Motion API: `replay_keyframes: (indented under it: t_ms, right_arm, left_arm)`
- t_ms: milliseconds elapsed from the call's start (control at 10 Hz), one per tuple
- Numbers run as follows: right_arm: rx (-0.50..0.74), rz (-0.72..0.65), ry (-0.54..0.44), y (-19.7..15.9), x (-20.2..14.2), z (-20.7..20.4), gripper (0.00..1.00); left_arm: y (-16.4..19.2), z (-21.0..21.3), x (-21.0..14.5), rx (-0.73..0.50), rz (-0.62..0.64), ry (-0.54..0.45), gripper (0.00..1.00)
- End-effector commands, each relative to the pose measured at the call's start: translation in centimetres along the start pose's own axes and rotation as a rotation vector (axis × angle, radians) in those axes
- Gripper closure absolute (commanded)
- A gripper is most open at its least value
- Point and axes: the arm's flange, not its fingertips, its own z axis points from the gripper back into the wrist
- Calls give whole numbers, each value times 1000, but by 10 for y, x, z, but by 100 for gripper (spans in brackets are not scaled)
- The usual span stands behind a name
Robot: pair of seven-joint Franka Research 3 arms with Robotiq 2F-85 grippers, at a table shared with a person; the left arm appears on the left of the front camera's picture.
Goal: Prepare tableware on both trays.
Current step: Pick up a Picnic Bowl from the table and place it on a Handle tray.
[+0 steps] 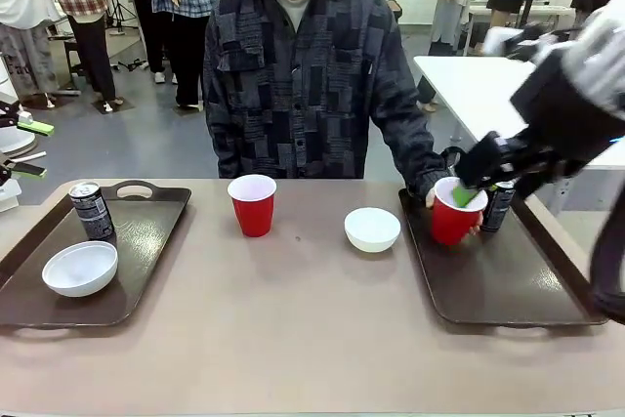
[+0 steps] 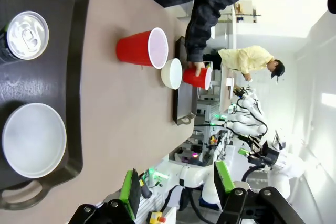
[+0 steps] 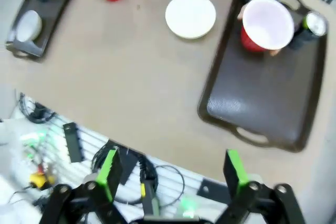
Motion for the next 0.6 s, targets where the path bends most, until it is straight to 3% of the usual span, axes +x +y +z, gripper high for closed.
replay_keyframes:
  t_ms: [0, 500]
  right_arm:
    - [-31, -18, 31, -17, -14, -29, 0]
    - [-30, -51, 66, -20, -3, -50, 0]
  left_arm:
    - [-3, 2, 1, -21, 4, 1, 25]
    - [-3, 2, 1, -21, 4, 1, 25]
